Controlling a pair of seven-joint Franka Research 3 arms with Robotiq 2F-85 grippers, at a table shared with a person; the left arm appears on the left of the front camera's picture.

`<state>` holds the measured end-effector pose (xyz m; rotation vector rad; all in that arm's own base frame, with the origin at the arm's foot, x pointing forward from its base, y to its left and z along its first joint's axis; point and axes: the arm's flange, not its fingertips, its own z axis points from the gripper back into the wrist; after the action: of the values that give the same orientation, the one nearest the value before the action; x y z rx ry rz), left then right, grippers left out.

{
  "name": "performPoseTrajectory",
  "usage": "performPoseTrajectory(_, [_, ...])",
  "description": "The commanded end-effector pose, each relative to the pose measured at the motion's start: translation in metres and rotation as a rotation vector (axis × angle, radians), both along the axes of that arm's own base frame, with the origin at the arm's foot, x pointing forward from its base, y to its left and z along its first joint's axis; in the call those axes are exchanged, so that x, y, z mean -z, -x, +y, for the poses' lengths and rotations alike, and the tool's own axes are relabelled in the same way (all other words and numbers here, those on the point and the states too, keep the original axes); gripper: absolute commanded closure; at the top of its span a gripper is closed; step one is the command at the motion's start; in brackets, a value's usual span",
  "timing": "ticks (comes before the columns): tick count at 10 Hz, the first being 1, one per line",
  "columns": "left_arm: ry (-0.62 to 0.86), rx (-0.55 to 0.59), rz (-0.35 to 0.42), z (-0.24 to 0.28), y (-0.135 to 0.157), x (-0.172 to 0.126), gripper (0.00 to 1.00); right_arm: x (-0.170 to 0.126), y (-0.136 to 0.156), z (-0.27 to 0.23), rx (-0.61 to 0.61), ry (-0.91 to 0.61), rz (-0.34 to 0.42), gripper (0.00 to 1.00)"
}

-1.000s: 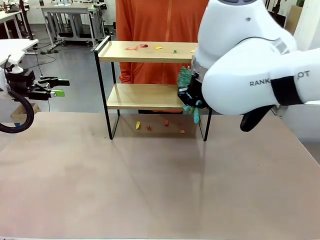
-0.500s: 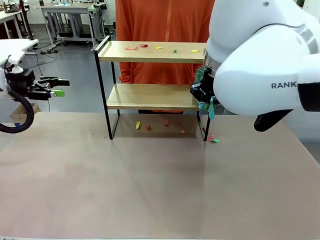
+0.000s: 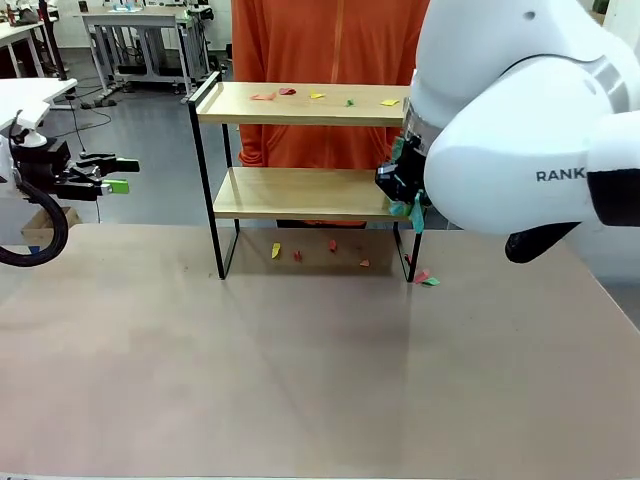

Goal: Clean the shelf.
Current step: Clean the specific section of the Shelf indicated by the human with the Duster.

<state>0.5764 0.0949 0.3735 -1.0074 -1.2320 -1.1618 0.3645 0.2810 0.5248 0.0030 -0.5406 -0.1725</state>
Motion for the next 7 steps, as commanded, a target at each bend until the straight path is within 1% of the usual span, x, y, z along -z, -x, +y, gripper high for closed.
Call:
performPoseTrajectory(1, [-0.005, 0.001, -0.006, 0.000, 0.001, -0.003, 0.00, -0.012, 0.017, -0.015, -0.139, -0.083, -0.055, 0.87])
performPoseTrajectory(4, [-0.005, 0.001, -0.006, 0.000, 0.001, -0.003, 0.00, -0.022, 0.028, -0.027, -0.299, -0.211, -0.017, 0.87])
performPoseTrajectory(5, [-0.005, 0.001, -0.006, 0.000, 0.001, -0.003, 0.00, -0.026, 0.031, -0.035, -0.381, -0.244, -0.003, 0.87])
performPoseTrajectory(6, [-0.005, 0.001, -0.006, 0.000, 0.001, -0.003, 0.00, -0.028, 0.034, -0.044, -0.467, -0.255, 0.018, 0.87])
performPoseTrajectory(7, [-0.005, 0.001, -0.006, 0.000, 0.001, -0.003, 0.00, -0.028, 0.040, -0.051, -0.557, -0.213, 0.063, 0.87])
